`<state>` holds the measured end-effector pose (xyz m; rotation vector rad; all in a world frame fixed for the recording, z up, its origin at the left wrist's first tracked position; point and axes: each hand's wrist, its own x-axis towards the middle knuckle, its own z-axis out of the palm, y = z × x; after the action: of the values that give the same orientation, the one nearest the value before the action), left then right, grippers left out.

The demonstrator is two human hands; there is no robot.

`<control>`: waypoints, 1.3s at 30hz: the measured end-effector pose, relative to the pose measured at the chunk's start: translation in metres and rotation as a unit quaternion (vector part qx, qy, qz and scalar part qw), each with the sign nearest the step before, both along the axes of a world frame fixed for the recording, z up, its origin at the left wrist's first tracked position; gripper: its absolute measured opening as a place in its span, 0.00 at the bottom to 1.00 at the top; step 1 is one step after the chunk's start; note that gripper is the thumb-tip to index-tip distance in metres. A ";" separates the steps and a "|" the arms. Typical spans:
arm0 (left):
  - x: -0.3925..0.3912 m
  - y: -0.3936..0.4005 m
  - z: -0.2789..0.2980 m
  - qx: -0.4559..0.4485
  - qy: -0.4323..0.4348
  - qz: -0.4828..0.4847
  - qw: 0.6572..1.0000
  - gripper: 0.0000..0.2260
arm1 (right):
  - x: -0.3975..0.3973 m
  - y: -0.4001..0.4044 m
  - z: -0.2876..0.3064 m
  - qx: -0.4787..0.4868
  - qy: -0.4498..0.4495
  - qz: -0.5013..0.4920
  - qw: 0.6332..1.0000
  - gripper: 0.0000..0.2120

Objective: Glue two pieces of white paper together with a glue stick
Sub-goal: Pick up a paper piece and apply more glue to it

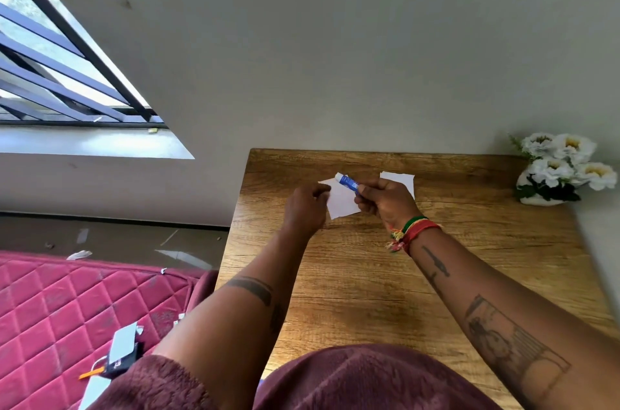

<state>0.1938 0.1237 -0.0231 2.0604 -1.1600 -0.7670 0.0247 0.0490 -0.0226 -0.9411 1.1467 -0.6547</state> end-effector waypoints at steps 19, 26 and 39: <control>0.040 0.030 -0.021 -0.008 -0.088 0.034 0.995 0.09 | 0.047 0.014 -0.014 0.039 0.016 0.081 0.996 0.12; 0.043 0.013 -0.013 -0.046 0.028 0.067 0.996 0.08 | 0.078 0.016 -0.021 0.035 -0.012 0.095 0.995 0.09; 0.070 0.012 -0.047 -0.015 0.041 0.160 0.986 0.11 | 0.068 -0.011 -0.033 -0.072 0.191 0.027 0.979 0.07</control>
<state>0.2639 0.1352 -0.0705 2.0991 -0.7646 -0.6664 0.0930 0.0377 -0.0555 -1.2539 1.4201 -0.5309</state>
